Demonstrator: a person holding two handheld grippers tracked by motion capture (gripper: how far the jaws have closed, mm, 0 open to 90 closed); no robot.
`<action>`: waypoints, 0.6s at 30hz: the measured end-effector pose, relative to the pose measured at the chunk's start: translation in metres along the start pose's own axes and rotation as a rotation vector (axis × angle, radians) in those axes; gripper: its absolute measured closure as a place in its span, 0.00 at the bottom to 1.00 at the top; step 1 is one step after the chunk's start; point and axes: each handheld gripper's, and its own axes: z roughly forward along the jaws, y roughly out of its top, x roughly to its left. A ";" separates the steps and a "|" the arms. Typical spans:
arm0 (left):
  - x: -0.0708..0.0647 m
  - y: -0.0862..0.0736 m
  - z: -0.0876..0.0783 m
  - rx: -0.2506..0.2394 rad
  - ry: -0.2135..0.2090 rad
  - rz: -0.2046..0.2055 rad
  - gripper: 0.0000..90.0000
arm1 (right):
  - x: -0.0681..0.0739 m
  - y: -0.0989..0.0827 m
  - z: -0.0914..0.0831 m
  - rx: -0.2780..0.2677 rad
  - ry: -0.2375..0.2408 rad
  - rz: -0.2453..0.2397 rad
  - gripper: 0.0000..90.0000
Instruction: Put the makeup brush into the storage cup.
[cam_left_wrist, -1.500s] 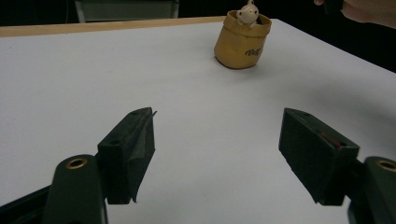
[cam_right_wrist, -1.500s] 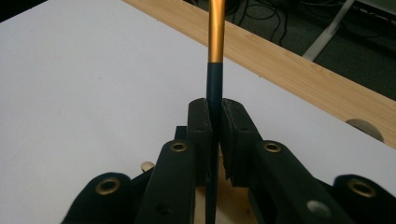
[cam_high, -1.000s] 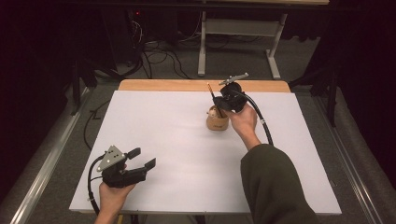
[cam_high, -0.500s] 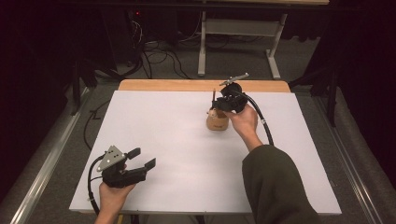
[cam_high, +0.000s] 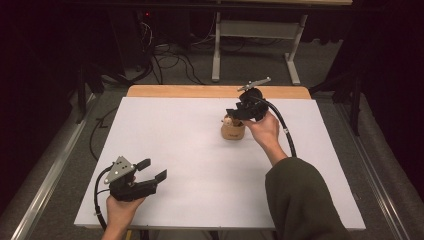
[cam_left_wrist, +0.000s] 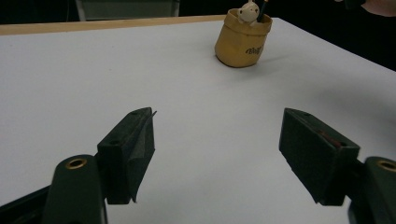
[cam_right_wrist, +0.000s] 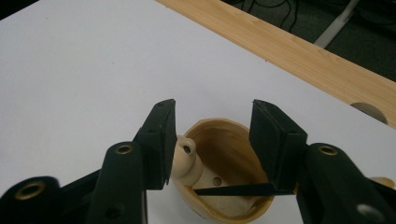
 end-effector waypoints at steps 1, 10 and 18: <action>0.000 0.000 0.000 0.001 0.001 0.001 0.30 | 0.000 0.000 -0.002 -0.003 -0.002 -0.001 0.56; 0.000 0.000 0.000 0.001 0.003 0.000 0.30 | 0.005 0.002 -0.015 -0.042 0.015 -0.019 0.53; 0.000 0.000 -0.001 -0.001 0.004 -0.002 0.30 | 0.011 0.000 -0.024 -0.064 -0.005 -0.039 0.49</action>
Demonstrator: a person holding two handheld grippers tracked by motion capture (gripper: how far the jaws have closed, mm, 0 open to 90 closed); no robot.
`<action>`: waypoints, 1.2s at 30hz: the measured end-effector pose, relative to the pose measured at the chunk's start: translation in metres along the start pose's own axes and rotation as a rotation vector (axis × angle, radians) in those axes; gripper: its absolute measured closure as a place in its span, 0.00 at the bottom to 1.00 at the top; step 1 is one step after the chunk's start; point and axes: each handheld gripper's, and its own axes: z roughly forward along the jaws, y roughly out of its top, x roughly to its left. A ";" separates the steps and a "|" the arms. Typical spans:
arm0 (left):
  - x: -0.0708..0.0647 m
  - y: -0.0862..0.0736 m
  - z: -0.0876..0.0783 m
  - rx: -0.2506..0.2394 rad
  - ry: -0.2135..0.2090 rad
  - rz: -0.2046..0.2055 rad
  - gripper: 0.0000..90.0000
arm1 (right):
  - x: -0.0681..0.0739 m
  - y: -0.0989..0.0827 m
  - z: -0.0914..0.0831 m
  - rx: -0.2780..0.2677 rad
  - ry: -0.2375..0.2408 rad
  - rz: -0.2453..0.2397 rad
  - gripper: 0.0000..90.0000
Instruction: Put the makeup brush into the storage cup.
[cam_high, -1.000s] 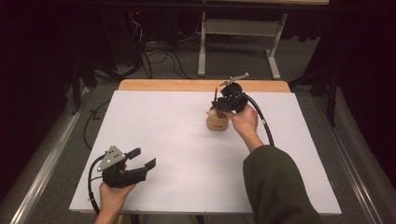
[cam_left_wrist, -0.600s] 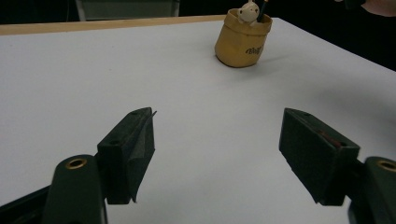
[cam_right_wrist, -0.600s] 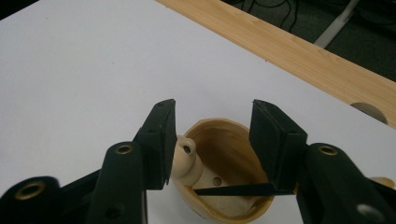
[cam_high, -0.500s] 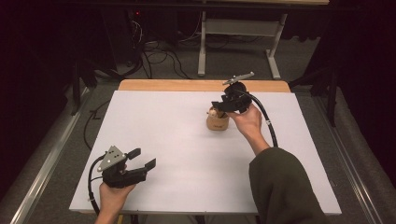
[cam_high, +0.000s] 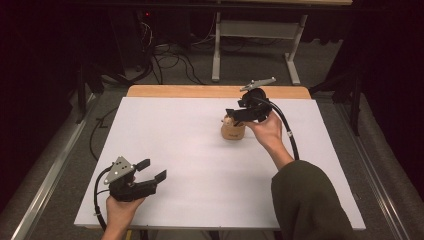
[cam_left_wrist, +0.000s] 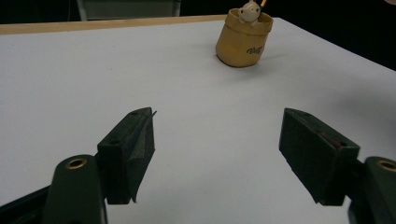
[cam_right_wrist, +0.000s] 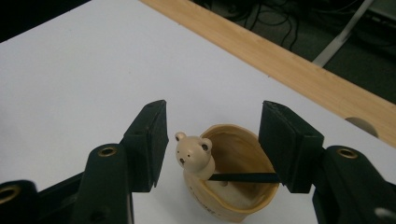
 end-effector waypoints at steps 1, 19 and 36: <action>0.000 0.000 0.000 0.001 0.001 0.001 0.30 | 0.001 -0.001 -0.001 -0.003 -0.007 -0.004 0.49; 0.000 -0.001 0.000 -0.001 0.004 -0.003 0.30 | 0.000 -0.015 -0.021 -0.014 0.008 -0.016 0.45; 0.000 0.000 0.002 -0.001 0.001 -0.005 0.30 | 0.000 -0.024 -0.031 -0.025 0.030 -0.012 0.44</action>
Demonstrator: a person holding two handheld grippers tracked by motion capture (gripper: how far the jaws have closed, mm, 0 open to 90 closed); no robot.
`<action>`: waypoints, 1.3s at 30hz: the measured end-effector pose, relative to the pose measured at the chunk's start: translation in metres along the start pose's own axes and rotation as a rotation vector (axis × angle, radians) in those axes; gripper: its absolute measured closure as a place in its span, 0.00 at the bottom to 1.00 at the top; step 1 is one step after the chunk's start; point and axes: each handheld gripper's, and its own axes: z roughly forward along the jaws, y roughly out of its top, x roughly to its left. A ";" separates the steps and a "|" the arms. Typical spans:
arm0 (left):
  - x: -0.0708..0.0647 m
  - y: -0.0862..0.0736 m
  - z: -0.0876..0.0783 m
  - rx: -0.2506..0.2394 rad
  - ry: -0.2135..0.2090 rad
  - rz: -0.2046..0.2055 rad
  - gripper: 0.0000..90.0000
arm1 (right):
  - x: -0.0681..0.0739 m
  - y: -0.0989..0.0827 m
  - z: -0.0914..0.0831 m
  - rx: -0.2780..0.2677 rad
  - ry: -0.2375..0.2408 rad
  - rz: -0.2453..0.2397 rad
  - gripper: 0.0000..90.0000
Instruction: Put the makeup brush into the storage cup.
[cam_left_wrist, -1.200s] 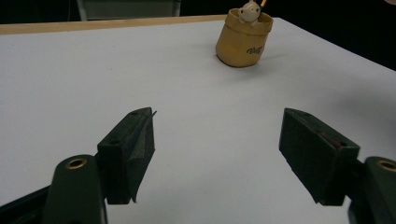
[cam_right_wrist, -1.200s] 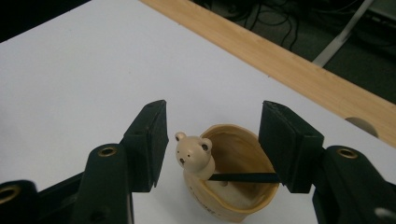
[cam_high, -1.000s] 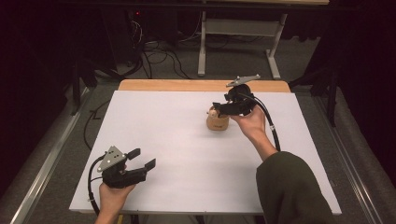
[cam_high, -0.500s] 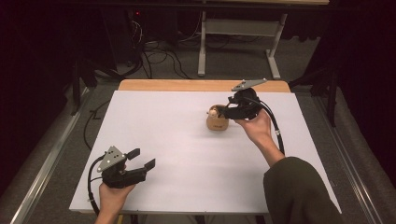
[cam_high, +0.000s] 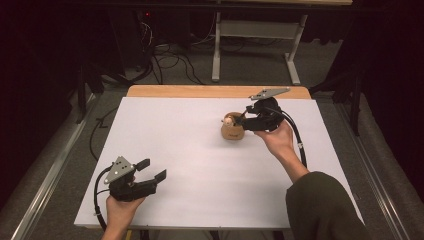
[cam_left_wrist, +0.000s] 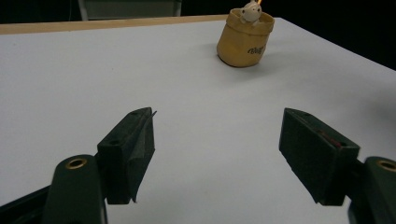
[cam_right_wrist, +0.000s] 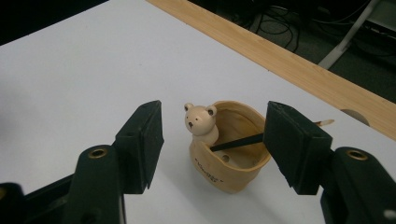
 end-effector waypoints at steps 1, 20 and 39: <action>0.000 0.000 0.000 0.000 -0.001 0.000 0.30 | 0.000 0.000 -0.001 -0.006 0.001 -0.003 0.44; 0.001 0.001 0.002 0.000 -0.009 0.002 0.30 | -0.007 -0.012 -0.019 -0.030 -0.008 0.020 0.43; 0.000 0.001 0.002 0.002 -0.007 0.005 0.30 | -0.011 -0.022 -0.033 -0.057 -0.010 0.032 0.42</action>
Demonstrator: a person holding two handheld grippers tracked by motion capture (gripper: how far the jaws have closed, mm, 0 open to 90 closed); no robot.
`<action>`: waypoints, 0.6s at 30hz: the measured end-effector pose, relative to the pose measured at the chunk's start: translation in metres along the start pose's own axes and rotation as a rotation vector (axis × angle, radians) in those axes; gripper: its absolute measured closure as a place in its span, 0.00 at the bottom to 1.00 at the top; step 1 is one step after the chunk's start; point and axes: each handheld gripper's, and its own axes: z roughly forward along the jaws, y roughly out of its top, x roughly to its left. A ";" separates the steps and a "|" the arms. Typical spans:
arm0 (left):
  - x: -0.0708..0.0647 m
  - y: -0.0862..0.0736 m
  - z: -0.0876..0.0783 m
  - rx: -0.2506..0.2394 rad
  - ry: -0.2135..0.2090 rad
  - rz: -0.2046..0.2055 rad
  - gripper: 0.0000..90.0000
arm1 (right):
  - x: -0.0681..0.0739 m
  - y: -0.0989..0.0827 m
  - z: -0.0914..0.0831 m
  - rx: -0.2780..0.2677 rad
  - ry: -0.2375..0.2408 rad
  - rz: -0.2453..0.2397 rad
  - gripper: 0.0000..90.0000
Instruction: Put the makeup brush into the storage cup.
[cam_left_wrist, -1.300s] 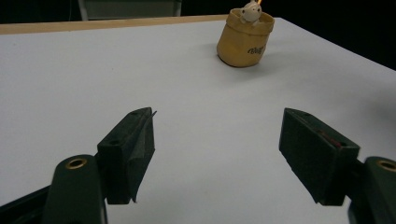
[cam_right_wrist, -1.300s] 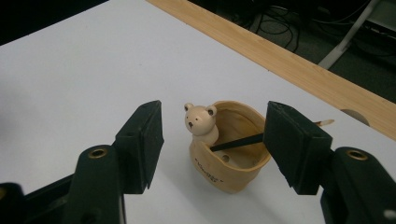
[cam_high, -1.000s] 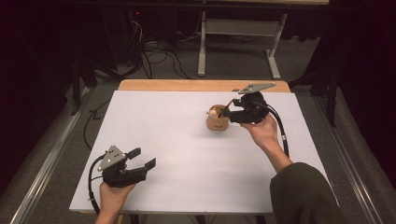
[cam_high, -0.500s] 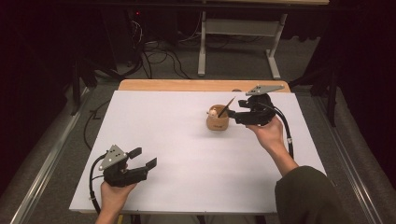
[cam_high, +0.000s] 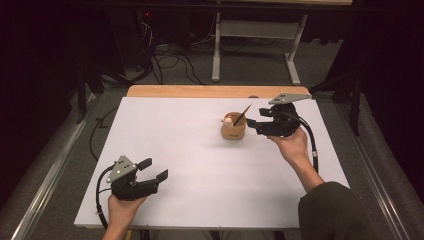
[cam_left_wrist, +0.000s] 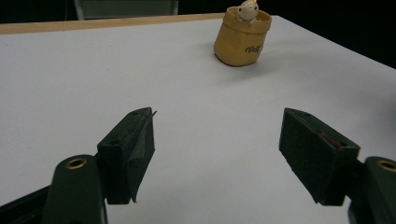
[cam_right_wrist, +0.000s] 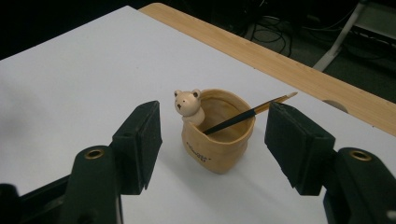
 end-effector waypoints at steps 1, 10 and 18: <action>0.000 0.000 0.000 0.000 0.000 -0.001 0.30 | 0.000 -0.001 0.000 -0.001 0.001 -0.002 0.42; -0.001 0.000 0.000 0.000 0.000 0.001 0.30 | -0.004 -0.005 -0.007 -0.011 -0.006 0.006 0.42; -0.001 0.000 0.000 0.000 0.000 0.002 0.30 | -0.007 -0.011 -0.013 -0.018 -0.003 0.015 0.42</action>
